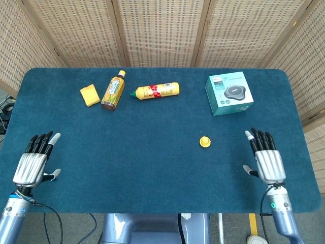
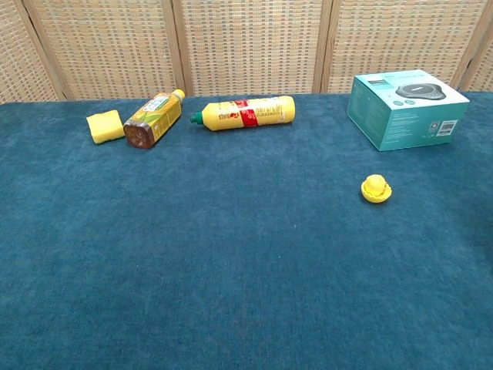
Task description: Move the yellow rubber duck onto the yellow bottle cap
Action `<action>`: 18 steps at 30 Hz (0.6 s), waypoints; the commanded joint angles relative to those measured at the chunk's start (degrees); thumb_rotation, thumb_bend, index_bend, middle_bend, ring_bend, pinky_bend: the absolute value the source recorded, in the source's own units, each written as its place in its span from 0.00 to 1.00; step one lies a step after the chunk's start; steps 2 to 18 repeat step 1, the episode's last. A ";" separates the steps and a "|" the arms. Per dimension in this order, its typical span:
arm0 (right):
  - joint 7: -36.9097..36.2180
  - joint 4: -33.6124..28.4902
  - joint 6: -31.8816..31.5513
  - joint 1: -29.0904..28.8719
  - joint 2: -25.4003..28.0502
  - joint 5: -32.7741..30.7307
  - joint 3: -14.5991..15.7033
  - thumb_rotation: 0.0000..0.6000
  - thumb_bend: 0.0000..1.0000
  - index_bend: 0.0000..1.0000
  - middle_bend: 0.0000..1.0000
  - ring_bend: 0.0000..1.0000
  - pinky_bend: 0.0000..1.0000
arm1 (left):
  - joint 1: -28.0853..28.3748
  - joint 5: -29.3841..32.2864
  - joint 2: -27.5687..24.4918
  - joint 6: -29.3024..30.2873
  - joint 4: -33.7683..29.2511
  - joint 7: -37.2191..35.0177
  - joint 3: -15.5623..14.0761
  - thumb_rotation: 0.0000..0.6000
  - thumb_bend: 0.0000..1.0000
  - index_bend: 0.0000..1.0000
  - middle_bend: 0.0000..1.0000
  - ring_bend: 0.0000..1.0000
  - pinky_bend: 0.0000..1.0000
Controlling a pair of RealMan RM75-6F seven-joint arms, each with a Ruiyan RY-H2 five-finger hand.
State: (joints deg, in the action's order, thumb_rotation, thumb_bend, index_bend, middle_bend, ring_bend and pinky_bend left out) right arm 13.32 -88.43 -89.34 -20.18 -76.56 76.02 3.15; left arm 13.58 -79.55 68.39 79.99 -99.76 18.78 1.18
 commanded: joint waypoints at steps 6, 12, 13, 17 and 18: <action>-3.12 2.20 -2.43 3.04 0.69 2.59 1.89 1.00 0.00 0.03 0.00 0.00 0.00 | -0.97 -0.37 0.07 0.97 0.04 0.07 -0.59 1.00 0.20 0.00 0.00 0.00 0.00; -3.12 2.20 -2.43 3.04 0.69 2.59 1.89 1.00 0.00 0.03 0.00 0.00 0.00 | -0.97 -0.37 0.07 0.97 0.04 0.07 -0.59 1.00 0.20 0.00 0.00 0.00 0.00; -3.12 2.20 -2.43 3.04 0.69 2.59 1.89 1.00 0.00 0.03 0.00 0.00 0.00 | -0.97 -0.37 0.07 0.97 0.04 0.07 -0.59 1.00 0.20 0.00 0.00 0.00 0.00; -3.12 2.20 -2.43 3.04 0.69 2.59 1.89 1.00 0.00 0.03 0.00 0.00 0.00 | -0.97 -0.37 0.07 0.97 0.04 0.07 -0.59 1.00 0.20 0.00 0.00 0.00 0.00; -3.12 2.20 -2.43 3.04 0.69 2.59 1.89 1.00 0.00 0.03 0.00 0.00 0.00 | -0.97 -0.37 0.07 0.97 0.04 0.07 -0.59 1.00 0.20 0.00 0.00 0.00 0.00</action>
